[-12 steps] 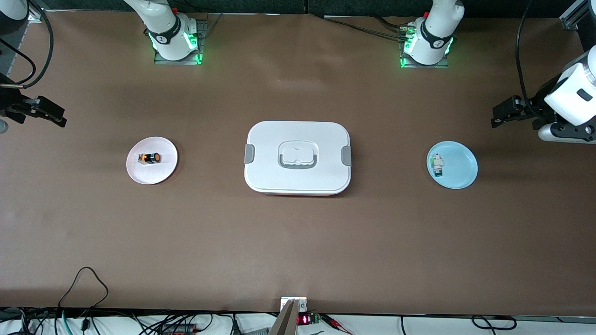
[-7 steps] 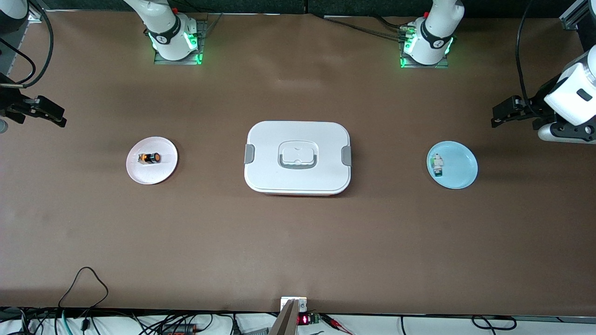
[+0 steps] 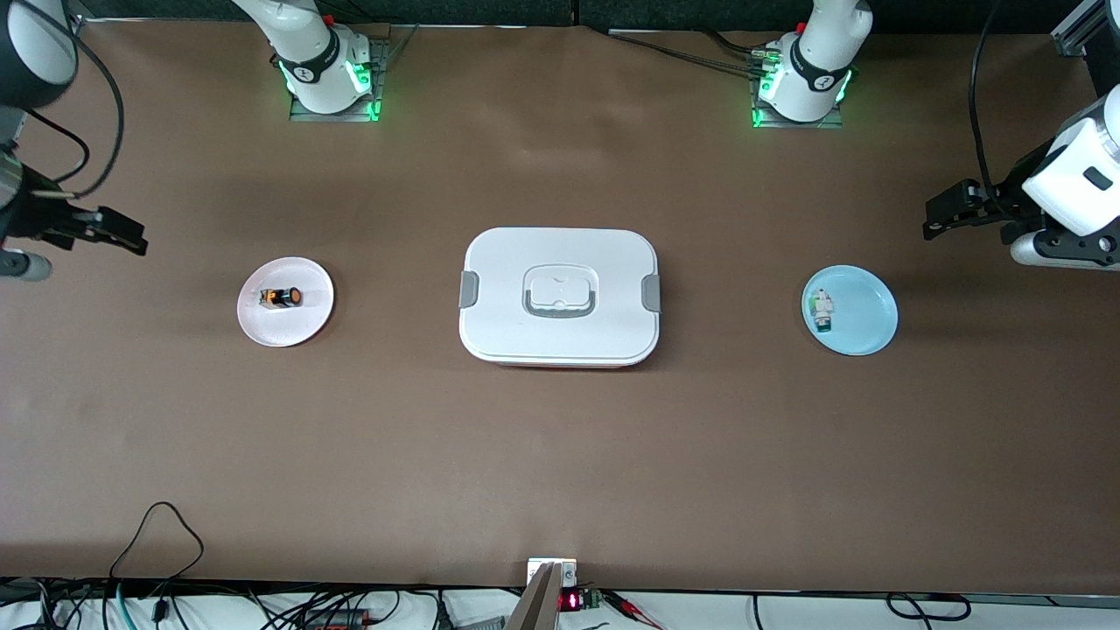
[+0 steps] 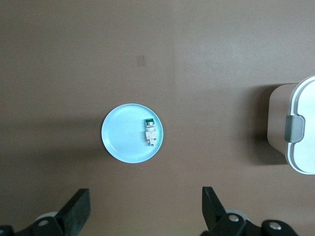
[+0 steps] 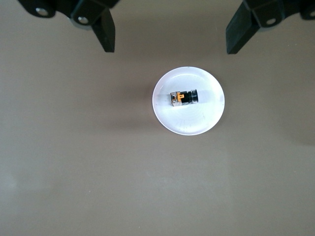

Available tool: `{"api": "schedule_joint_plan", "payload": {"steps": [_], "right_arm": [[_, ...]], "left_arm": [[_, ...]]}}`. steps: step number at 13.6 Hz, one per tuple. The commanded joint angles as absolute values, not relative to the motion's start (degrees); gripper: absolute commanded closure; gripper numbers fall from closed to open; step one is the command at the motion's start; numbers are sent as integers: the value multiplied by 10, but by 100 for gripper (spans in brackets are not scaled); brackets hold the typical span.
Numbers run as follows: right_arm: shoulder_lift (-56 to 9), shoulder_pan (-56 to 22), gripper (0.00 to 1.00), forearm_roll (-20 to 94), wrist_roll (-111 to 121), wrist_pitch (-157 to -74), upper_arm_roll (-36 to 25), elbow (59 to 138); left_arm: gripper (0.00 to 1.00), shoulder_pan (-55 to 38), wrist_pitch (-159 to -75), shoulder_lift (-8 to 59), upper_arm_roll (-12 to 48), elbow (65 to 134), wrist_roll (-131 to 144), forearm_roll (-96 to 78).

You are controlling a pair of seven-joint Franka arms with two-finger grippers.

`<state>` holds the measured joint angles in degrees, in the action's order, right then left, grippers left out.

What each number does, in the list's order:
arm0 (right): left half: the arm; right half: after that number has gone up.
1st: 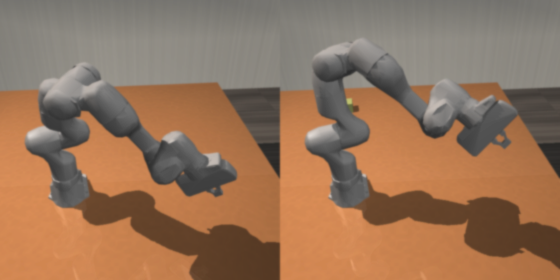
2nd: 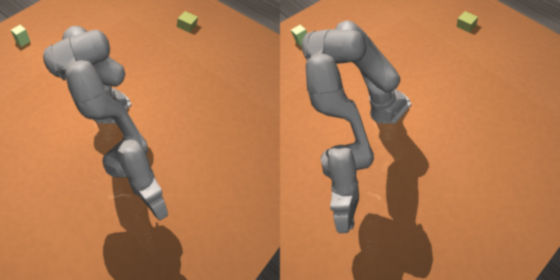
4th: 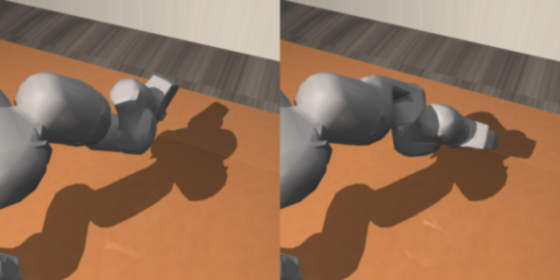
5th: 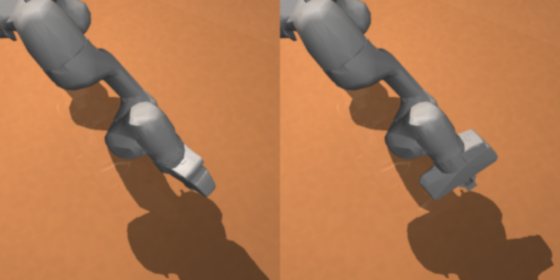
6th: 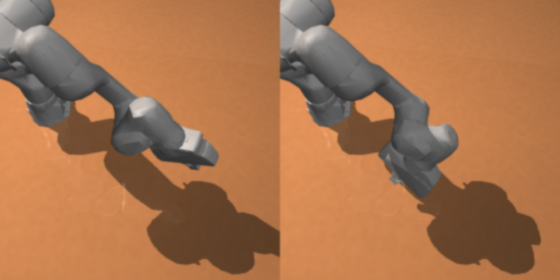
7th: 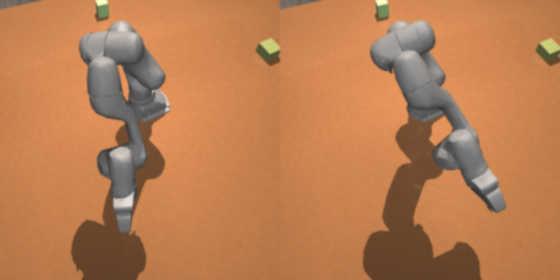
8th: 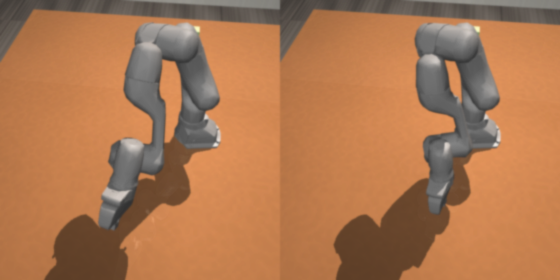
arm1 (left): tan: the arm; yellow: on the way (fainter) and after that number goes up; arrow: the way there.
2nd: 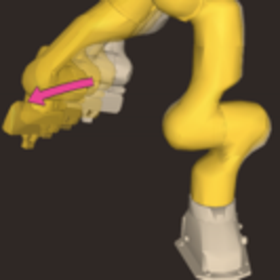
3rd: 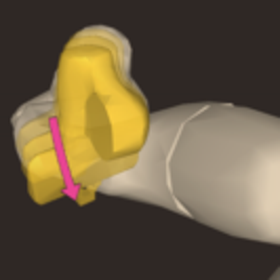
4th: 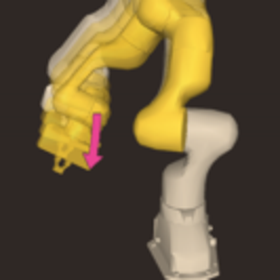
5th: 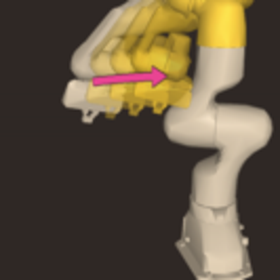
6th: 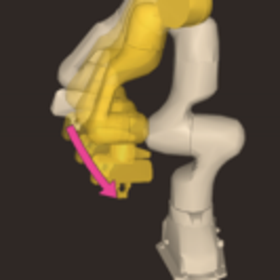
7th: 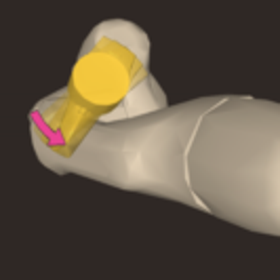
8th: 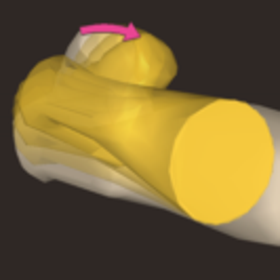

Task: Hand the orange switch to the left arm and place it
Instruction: 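Move the right gripper toward the black-orange switch on the white plate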

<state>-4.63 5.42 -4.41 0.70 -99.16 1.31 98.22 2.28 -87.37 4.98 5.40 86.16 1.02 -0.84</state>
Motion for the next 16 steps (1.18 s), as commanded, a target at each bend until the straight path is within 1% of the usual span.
{"api": "schedule_joint_plan", "payload": {"steps": [1,4,7,8,13,16], "right_arm": [[-65,55,0,-36,8,-996,14,967],[-74,47,0,-35,-2,-998,15,968],[-103,49,0,3,1,-1027,14,968],[-107,50,0,1,1,-1040,13,970],[-148,47,0,-1,1,-1056,13,969],[-189,47,0,-1,1,-1084,13,972]], "left_arm": [[0,26,-863,53,55,851,-3,-8],[0,26,-863,53,55,852,-3,-8],[0,26,-863,53,55,852,-3,-8],[0,26,-863,53,55,851,-3,-8],[0,26,-863,53,55,851,-3,-8],[0,26,-863,53,55,852,-3,-8]]}}
